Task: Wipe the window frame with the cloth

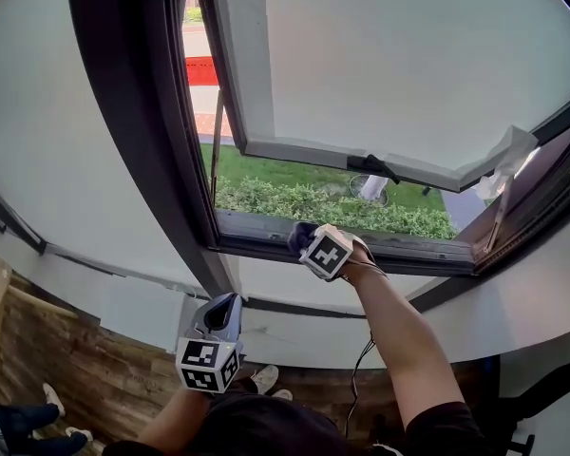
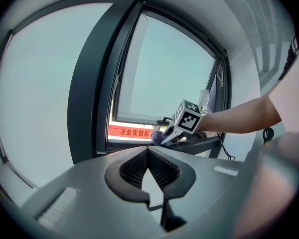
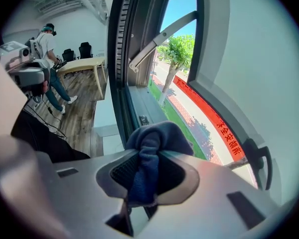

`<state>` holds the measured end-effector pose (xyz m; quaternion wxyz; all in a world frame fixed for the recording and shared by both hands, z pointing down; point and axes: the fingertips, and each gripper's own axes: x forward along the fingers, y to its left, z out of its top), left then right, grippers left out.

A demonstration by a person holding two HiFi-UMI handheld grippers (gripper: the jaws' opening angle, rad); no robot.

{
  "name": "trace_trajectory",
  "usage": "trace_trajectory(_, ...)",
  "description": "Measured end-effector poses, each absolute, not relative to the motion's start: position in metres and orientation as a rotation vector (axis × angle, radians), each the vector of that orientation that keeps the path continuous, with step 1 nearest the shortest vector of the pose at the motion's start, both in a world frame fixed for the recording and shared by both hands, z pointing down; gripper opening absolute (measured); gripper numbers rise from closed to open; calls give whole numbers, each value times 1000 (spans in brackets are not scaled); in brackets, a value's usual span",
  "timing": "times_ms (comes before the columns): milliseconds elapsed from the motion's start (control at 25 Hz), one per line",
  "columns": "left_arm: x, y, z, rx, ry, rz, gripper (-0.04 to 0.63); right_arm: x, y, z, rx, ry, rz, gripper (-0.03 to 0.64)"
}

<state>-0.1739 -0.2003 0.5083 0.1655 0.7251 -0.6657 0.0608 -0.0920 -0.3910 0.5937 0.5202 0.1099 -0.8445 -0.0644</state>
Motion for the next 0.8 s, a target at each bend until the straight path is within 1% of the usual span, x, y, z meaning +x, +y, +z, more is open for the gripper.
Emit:
trace_trajectory(440, -193, -187, 505, 2009, -1963, 160, 8, -147, -377, 594, 199, -2020, -226, 89)
trace_trajectory(800, -210, -174, 503, 1953, -2019, 144, 8, -173, -369, 594, 162, -2026, -255, 89)
